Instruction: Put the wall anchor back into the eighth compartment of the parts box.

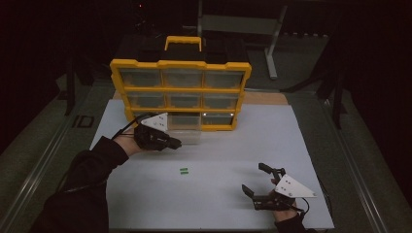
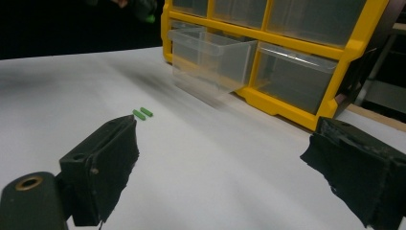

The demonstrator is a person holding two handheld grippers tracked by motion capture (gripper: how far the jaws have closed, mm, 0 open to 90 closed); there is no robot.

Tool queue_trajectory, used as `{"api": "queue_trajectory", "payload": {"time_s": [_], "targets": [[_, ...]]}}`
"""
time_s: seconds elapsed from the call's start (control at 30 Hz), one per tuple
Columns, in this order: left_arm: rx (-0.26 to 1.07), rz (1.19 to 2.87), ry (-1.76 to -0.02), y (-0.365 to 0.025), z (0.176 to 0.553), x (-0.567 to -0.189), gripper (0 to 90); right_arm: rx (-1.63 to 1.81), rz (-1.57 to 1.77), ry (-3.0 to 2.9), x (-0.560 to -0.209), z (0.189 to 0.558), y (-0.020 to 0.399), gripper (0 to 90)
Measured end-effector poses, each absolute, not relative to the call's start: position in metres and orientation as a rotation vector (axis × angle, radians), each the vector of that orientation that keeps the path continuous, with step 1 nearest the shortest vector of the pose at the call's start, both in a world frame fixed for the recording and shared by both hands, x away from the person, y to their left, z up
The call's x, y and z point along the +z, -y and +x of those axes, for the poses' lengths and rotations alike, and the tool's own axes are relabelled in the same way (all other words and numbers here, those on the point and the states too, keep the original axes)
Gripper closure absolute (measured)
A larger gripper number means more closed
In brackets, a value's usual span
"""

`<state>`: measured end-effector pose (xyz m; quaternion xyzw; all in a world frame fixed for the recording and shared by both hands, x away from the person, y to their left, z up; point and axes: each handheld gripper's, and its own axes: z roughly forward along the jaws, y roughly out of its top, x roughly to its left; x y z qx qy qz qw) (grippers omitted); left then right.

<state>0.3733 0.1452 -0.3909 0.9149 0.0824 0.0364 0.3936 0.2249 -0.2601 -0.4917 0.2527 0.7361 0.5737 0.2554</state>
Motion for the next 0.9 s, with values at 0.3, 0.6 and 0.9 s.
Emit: {"api": "queue_trajectory", "payload": {"time_s": [0.3, 0.6, 0.9], "targets": [[0.129, 2.256, -0.228, -0.148, 0.392, -0.367, 84.2, 1.563, 0.685, -2.0, -0.492, 0.225, 0.26, 9.2], [0.138, 2.135, -0.346, -0.149, 0.412, -0.363, 84.1, 1.562, 0.682, -2.003, -0.492, 0.224, 0.26, 9.2], [0.18, 2.154, -0.549, -0.145, 0.429, -0.379, 84.0, 1.56, 0.683, -2.008, -0.492, 0.225, 0.26, 9.2]]}}
